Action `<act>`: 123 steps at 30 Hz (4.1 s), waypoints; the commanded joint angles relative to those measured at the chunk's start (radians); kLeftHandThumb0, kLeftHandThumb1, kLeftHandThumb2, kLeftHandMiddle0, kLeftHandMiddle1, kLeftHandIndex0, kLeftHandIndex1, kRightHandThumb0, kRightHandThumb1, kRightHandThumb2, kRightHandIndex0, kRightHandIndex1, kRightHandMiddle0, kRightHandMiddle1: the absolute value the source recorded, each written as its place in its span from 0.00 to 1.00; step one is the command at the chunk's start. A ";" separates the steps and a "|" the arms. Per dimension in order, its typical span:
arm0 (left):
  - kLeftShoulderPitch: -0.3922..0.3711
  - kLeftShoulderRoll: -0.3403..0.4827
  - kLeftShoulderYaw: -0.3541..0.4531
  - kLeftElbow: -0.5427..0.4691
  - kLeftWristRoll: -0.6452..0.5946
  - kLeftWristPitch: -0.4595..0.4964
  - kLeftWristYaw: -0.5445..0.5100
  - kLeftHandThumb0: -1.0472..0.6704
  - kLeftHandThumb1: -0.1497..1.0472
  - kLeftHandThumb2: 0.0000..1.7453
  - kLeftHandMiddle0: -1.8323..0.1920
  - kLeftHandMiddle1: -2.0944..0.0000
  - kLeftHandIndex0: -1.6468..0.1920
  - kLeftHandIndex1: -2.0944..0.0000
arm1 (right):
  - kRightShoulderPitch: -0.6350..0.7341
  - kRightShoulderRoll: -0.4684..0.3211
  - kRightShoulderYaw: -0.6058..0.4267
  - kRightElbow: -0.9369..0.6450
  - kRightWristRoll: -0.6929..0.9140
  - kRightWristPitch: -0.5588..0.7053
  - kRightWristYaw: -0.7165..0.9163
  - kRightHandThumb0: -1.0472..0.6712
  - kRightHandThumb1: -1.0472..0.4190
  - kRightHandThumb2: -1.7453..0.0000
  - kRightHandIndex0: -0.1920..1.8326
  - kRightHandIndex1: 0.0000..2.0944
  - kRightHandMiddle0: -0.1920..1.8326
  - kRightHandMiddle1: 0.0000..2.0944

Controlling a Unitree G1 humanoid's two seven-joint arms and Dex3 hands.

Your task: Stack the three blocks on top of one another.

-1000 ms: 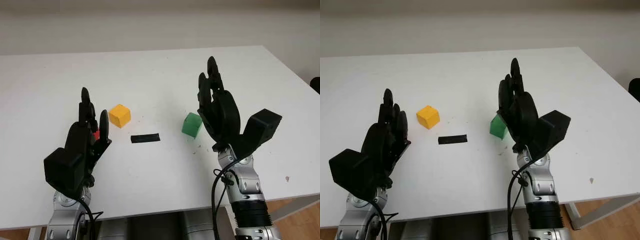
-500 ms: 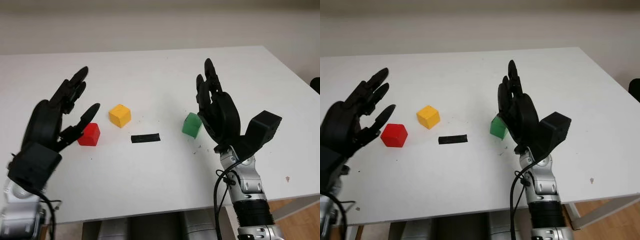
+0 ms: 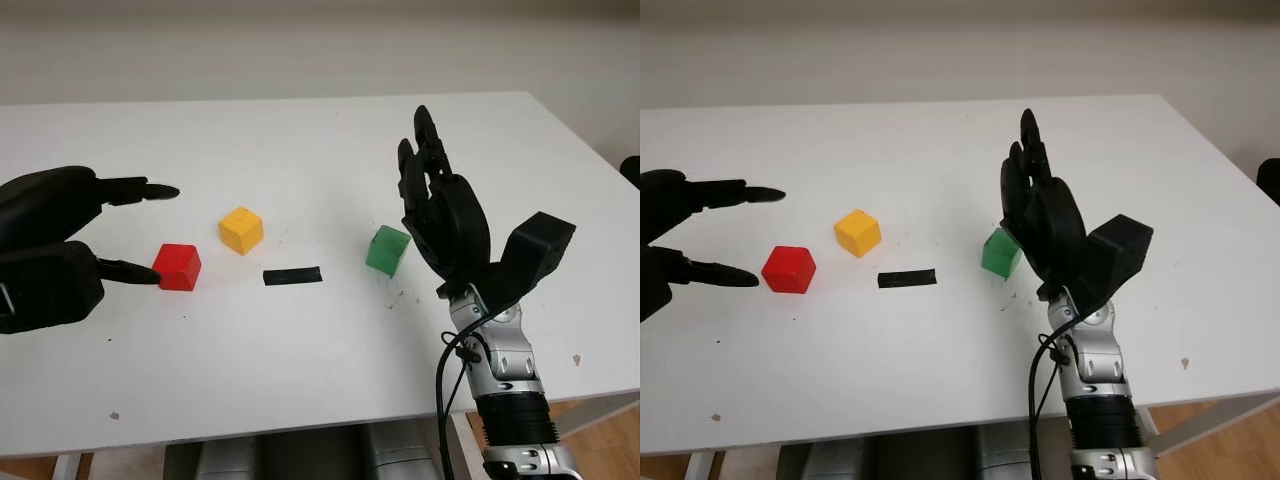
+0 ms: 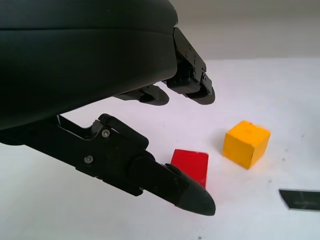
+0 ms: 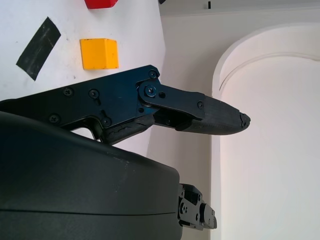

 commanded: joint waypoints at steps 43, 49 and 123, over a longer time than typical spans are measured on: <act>-0.123 -0.143 -0.296 0.177 0.502 -0.025 0.152 0.13 0.91 0.04 0.79 0.99 0.65 0.94 | -0.001 -0.001 -0.002 -0.002 0.003 0.001 -0.003 0.18 0.00 0.62 0.00 0.00 0.00 0.00; -0.130 -0.154 -0.303 0.208 0.507 -0.045 0.184 0.17 0.90 0.03 0.78 0.98 0.63 0.92 | 0.006 0.001 -0.002 -0.006 0.007 0.000 -0.003 0.18 0.00 0.62 0.00 0.00 0.00 0.00; -0.484 -0.155 -0.340 0.110 0.167 -0.166 -0.161 0.40 0.96 0.03 0.73 0.98 0.67 0.45 | 0.050 0.010 0.036 -0.081 -0.007 0.038 -0.032 0.18 0.00 0.63 0.00 0.00 0.00 0.00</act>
